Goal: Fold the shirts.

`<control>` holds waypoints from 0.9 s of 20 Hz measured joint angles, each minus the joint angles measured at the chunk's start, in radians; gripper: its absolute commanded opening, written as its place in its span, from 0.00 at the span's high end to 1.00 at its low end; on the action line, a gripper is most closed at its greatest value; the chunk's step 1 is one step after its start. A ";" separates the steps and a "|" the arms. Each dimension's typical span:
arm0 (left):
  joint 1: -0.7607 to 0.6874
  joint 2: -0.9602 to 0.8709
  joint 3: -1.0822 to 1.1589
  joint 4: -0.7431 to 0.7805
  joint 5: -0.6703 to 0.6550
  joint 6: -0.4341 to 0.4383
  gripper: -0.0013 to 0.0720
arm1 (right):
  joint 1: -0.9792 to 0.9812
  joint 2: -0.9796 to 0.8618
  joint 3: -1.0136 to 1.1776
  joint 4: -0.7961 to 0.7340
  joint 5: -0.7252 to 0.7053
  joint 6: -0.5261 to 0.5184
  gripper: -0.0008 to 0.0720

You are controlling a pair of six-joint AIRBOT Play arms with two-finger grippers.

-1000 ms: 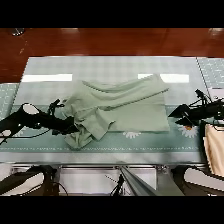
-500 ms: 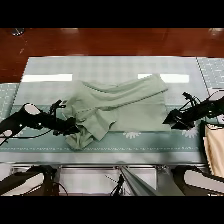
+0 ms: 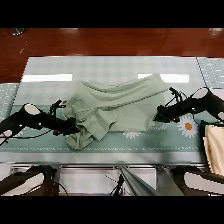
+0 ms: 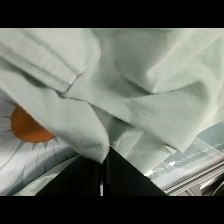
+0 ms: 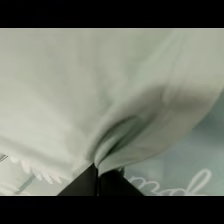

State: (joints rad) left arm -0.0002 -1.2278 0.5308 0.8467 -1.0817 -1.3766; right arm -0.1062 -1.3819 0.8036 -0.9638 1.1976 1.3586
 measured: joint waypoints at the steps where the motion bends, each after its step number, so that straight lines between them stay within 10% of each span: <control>1: 0.000 0.005 0.001 -0.003 -0.001 0.000 0.95 | 0.006 0.000 0.010 0.001 0.004 -0.006 0.95; 18: 0.363 0.345 1.026 -0.388 -0.064 0.015 0.95 | 0.013 0.165 1.253 -0.013 0.193 0.101 0.95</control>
State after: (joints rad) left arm 0.3626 -0.8825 1.5566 0.4583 -1.1461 -1.3613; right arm -0.0929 -1.2167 2.0563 -0.9764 1.3907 1.4601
